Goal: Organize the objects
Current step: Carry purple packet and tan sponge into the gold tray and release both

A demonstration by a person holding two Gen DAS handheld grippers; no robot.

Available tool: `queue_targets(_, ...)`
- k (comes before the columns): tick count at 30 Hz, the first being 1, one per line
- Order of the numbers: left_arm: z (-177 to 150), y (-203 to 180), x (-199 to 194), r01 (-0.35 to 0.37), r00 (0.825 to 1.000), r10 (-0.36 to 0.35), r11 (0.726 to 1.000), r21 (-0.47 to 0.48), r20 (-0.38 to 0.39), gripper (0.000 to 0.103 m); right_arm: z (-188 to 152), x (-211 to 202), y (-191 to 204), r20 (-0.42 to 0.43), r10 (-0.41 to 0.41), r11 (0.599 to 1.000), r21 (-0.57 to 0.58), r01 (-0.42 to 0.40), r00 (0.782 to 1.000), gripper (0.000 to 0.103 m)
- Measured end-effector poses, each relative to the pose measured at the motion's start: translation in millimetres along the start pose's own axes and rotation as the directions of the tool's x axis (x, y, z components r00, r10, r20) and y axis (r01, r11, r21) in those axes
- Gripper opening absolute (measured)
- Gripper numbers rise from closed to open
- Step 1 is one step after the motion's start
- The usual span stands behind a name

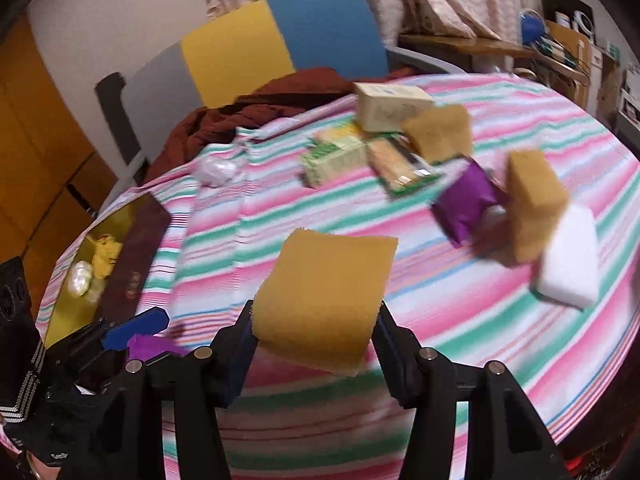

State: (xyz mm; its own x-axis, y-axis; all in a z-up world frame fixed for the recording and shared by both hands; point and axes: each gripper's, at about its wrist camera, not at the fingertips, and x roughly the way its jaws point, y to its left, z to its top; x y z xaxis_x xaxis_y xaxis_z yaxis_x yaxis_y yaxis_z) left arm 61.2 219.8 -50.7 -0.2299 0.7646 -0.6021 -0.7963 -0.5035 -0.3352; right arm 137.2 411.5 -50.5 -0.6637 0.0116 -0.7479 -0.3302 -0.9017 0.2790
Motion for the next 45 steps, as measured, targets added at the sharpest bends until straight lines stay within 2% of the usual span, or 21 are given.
queue_targets(9,3,51,-70,-0.035,0.989,0.055,0.989,-0.143,0.138,0.057,15,7,64,-0.005,0.072,0.991,-0.114,-0.072,0.997,0.055)
queue_targets(15,-3,90,-119,-0.107,0.965,0.156,0.968,-0.229,0.209,0.057,22,11,109,-0.019,0.148,0.972,-0.179,-0.149,0.989,0.055)
queue_targets(18,-11,114,-138,-0.187,0.948,0.244,0.946,-0.265,0.206,0.057,21,16,139,-0.041,0.182,0.954,-0.236,-0.186,0.982,0.055)
queue_targets(24,-29,163,-159,-0.283,0.918,0.360,0.888,-0.361,0.166,0.057,24,38,191,-0.086,0.227,0.916,-0.320,-0.243,0.970,0.055)
queue_targets(28,-36,189,-167,-0.349,0.895,0.426,0.853,-0.388,0.129,0.057,35,60,222,-0.097,0.226,0.898,-0.365,-0.246,0.969,0.055)
queue_targets(33,-41,209,-169,-0.419,0.867,0.491,0.812,-0.406,0.086,0.058,51,99,244,-0.100,0.194,0.904,-0.367,-0.217,0.976,0.059)
queue_targets(34,-42,213,-171,-0.438,0.857,0.510,0.800,-0.409,0.079,0.061,55,106,247,-0.091,0.171,0.909,-0.370,-0.193,0.981,0.059)
queue_targets(35,-42,215,-171,-0.454,0.848,0.525,0.788,-0.415,0.071,0.073,58,111,248,-0.084,0.143,0.915,-0.369,-0.164,0.986,0.060)
queue_targets(36,-42,217,-173,-0.470,0.837,0.543,0.774,-0.425,0.063,0.090,62,116,248,-0.079,0.115,0.922,-0.362,-0.136,0.990,0.064)
queue_targets(38,-43,219,-179,-0.487,0.815,0.574,0.749,-0.449,0.074,0.103,68,118,243,-0.067,0.100,0.937,-0.330,-0.116,0.993,0.072)
queue_targets(39,-43,220,-182,-0.490,0.806,0.586,0.740,-0.461,0.085,0.103,71,116,240,-0.057,0.113,0.942,-0.311,-0.125,0.992,0.077)
queue_targets(41,-42,221,-187,-0.494,0.794,0.601,0.724,-0.481,0.089,0.103,74,109,232,-0.044,0.156,0.944,-0.287,-0.162,0.987,0.082)
queue_targets(44,-42,219,-192,-0.499,0.778,0.622,0.699,-0.512,0.091,0.103,74,99,227,-0.026,0.180,0.944,-0.277,-0.180,0.983,0.082)
queue_targets(45,-43,217,-193,-0.495,0.778,0.622,0.696,-0.520,0.092,0.103,73,96,224,-0.026,0.195,0.943,-0.272,-0.194,0.981,0.082)
